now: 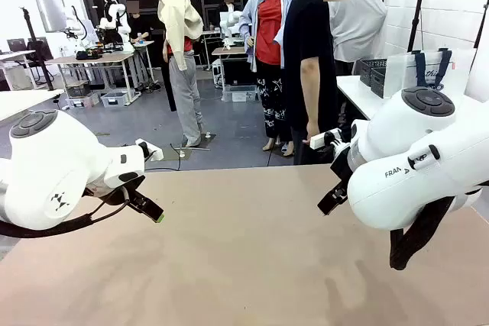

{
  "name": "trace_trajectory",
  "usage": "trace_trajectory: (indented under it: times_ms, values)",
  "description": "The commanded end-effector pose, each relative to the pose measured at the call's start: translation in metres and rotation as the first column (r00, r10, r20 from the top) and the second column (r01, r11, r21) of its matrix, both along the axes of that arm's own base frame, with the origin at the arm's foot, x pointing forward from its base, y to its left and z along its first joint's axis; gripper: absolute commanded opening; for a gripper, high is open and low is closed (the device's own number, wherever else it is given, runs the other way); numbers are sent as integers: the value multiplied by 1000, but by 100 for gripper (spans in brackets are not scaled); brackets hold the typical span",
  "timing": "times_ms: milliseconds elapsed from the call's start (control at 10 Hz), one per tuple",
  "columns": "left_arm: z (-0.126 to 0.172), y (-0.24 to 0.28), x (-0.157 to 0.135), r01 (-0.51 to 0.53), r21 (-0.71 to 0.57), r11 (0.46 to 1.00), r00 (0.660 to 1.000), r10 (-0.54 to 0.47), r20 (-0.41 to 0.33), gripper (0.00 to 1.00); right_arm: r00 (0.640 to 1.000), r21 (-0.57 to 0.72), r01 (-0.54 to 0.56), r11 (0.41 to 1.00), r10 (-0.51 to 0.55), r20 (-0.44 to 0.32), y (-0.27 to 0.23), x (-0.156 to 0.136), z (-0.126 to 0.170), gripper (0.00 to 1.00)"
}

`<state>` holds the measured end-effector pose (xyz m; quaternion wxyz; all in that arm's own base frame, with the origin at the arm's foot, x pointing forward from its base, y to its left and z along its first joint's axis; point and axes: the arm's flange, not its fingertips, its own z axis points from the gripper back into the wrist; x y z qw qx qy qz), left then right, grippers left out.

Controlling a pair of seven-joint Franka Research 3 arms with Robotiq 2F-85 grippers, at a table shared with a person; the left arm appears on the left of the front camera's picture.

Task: Transfer purchased items from the store into the shopping bag.
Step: Open the Reusable shopping bag in the center of the table.

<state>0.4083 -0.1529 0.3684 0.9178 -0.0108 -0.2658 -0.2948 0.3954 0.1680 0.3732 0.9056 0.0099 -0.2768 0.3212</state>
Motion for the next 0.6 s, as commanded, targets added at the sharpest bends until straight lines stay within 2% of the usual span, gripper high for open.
trace_trajectory:
  times_ms: [0, 500]
  values:
    - [0, 0, 0, 0, 0, 1000, 1000, 0, 0, 100, 1000, 0, 0, 1000, 0, 0, 0, 0, 0, 100]
    - [0, 0, 0, 0, 0, 1000, 1000, 0, 0, 100, 1000, 0, 0, 1000, 0, 0, 0, 0, 0, 100]
